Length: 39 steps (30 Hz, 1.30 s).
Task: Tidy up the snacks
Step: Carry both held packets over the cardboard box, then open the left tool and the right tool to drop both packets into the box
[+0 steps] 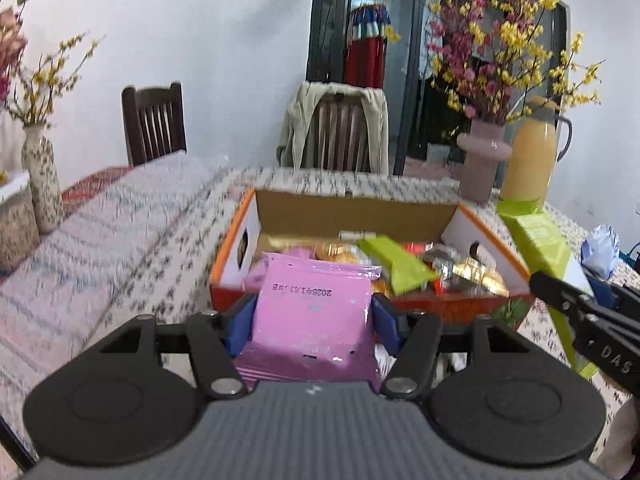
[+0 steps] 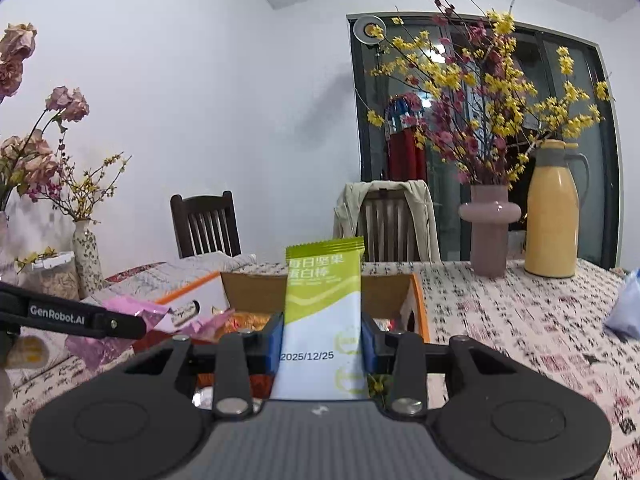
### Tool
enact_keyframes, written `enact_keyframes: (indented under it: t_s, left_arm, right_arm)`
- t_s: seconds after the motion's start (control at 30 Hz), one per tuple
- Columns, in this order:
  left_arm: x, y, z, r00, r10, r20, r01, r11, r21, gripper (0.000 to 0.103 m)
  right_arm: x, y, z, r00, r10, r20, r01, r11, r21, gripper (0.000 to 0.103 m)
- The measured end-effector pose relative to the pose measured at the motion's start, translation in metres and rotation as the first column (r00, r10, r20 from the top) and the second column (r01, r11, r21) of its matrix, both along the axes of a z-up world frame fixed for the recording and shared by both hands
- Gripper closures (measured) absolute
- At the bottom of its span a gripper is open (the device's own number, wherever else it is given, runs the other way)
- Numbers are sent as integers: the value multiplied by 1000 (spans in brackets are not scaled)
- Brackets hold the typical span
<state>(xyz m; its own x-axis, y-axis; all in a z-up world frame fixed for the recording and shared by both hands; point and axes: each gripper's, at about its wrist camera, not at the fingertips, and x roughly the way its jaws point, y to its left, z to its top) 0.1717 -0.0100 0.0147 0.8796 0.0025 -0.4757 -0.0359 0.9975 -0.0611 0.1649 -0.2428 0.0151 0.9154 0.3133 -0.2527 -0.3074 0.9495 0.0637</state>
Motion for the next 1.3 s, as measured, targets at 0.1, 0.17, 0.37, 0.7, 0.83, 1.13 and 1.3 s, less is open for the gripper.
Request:
enact_keyframes:
  t_s: [0.1,0.17,0.37,0.7,0.83,1.13,1.3]
  left_arm:
    - [7,-1,11,1000,1,29,-1,1000,9,40]
    - [14,-2,17,999,5,46,-5,1000,11,40]
    - [38,-1,31,997,25,74,-25,1000,0,40]
    - [82,3,37,994,66,92,-65,998,-12,40]
    - [103,5,29,992,97,81,-98,995,4,40]
    - [119,18,-4,992,107,67,-106,994,-26,40]
    - [122,18,-14,995,94,45,-92,995,-41,40]
  right_arm:
    - [9,6,9,1000,0,11,0,1000,2,66]
    - [16,10,15,1000,-1,21,1,1000,2,66]
    - [42,22,28,1000,-8,28,8,1000,2,66]
    - [94,35,35,1000,-28,-1,28,1000,6,66]
    - [114,39,28,999,-30,-19,30,999,14,66]
    - [132,43,-1,995,-27,-97,28,1000,8,66]
    - [138,41,-9,987,-40,-153,42,999,10,65]
